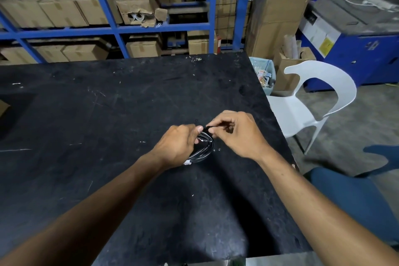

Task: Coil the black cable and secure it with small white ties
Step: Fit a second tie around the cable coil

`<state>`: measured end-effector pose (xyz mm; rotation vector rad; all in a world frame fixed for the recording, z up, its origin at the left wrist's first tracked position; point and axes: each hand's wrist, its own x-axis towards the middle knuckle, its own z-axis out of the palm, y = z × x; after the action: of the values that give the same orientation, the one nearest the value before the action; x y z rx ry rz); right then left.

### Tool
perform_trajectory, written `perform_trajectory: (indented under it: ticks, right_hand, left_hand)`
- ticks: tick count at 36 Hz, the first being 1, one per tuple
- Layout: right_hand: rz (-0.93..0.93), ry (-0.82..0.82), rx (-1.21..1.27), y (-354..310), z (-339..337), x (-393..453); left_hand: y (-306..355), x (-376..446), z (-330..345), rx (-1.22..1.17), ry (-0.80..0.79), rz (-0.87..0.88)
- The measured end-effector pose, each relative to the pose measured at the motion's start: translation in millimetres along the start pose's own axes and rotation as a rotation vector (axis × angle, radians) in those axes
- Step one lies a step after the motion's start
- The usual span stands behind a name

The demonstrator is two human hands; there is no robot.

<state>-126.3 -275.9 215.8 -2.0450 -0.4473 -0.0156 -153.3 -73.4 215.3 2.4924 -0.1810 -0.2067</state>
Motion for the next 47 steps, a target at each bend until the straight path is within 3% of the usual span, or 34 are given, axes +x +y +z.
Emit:
perform_trajectory:
  ticks: [9, 17, 22, 29, 35, 39, 47]
  right_hand:
    - [-0.014, 0.054, 0.008, -0.1, 12.1, -9.3]
    - [0.09, 0.184, 0.215, -0.5, 26.3, -12.4]
    - [0.077, 0.182, 0.118, 2.3, 24.7, -13.8]
    - [-0.115, 0.118, -0.061, 7.3, 25.3, -17.9]
    - [0.02, 0.068, -0.055, 8.3, 10.5, -4.0]
    - [0.101, -0.05, -0.07, 9.1, 1.0, 5.6]
    - [0.193, -0.256, -0.01, 13.1, -9.9, 25.8]
  left_hand:
    - [14.2, 7.4, 1.2, -0.053, 0.068, -0.127]
    - [19.4, 10.7, 4.7, -0.101, 0.086, -0.177]
    - [15.7, 10.3, 11.1, -0.065, 0.117, -0.173]
    - [15.5, 12.4, 13.9, -0.126, 0.051, -0.228]
    - [10.8, 4.7, 8.6, -0.059, 0.016, -0.029]
    - [4.7, 2.5, 5.7, -0.016, -0.024, 0.071]
    - [-4.7, 3.7, 8.8, -0.097, -0.118, 0.133]
